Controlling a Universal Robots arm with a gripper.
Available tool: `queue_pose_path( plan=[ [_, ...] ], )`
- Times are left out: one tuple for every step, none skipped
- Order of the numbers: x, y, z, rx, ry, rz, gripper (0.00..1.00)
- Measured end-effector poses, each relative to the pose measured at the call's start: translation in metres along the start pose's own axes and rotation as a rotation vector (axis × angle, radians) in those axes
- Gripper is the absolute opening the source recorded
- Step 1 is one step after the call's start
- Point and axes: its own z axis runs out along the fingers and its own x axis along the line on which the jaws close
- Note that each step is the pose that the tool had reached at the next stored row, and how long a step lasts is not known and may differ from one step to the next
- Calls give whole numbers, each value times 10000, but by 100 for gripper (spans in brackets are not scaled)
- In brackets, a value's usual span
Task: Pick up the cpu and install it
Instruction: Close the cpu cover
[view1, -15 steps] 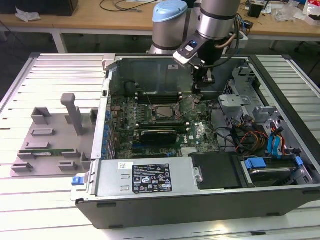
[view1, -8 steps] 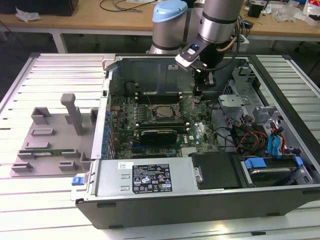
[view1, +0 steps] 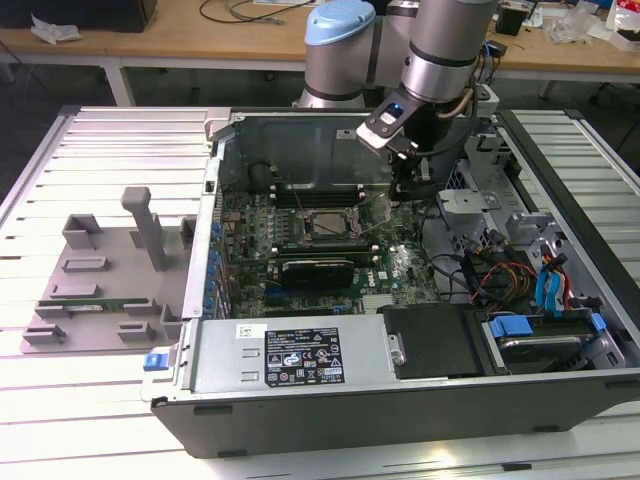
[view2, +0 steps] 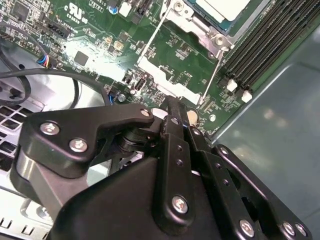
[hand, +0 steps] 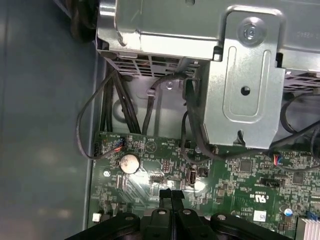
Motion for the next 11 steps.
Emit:
queue_pose_path(
  plan=[
    [0, 0, 0, 0, 0, -2, 11],
    [1, -1, -12, -1, 8, -1, 11],
    [1, -1, -29, -3, 5, -1, 11],
    [1, -2, -48, -4, 3, -1, 11],
    [1, 0, -50, -4, 4, -3, 11],
    [1, 2, -47, 1, 7, -4, 11],
    [0, 4, -27, 32, 6, -3, 11],
    [0, 5, 14, 63, 10, -1, 11],
    [0, 6, 38, 74, 11, -1, 11],
    [0, 2, 51, 78, 11, -1, 11],
    [2, -20, 57, 79, 10, -1, 11]
  ],
)
